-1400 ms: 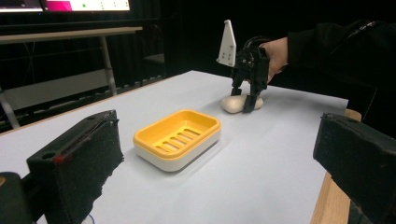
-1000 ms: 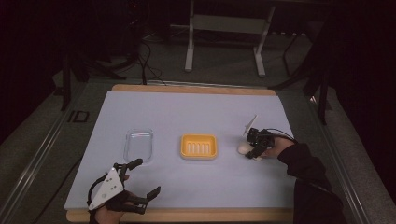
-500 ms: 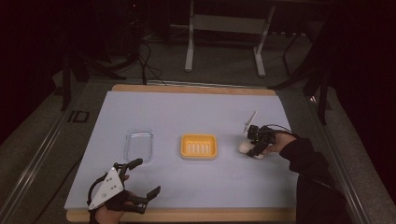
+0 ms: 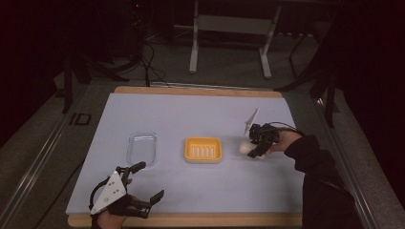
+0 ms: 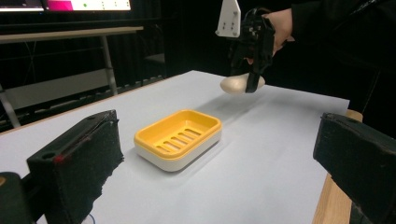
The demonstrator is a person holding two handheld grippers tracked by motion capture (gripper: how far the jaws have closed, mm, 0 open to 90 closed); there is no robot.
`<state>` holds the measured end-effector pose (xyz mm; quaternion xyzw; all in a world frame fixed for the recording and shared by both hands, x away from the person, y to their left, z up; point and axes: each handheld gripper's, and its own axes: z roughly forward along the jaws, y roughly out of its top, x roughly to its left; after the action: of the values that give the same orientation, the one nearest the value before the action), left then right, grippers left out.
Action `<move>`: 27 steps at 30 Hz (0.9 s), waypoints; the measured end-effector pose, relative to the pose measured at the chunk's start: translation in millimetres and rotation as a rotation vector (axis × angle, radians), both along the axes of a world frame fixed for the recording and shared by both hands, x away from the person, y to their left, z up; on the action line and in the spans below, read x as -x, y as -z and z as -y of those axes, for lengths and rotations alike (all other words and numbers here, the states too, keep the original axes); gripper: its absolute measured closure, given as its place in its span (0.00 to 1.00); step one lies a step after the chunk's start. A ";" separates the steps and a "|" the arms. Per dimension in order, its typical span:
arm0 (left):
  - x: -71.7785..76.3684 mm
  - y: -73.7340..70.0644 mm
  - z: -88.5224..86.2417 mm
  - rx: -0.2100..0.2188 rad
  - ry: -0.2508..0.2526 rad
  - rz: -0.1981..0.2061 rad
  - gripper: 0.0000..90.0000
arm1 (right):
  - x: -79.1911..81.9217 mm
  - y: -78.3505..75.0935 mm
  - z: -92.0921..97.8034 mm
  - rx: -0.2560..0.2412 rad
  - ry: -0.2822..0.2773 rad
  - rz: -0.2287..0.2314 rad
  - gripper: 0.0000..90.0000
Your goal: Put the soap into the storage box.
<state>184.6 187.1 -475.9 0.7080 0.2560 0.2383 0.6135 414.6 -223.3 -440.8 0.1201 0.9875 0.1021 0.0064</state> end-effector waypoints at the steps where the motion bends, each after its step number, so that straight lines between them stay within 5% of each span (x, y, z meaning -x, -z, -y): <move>1: 0.0 0.0 0.1 0.000 0.001 0.000 0.01 | -0.1 -1.3 -1.0 -0.007 -0.007 0.006 0.56; 27: 0.2 0.0 0.5 -0.002 0.005 0.001 0.01 | 10.5 -20.9 -59.8 -0.090 -0.145 0.006 0.56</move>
<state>184.4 186.7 -475.9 0.7091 0.2538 0.2374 0.6136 404.0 -163.5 -419.9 0.0482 0.9880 0.1470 -0.0036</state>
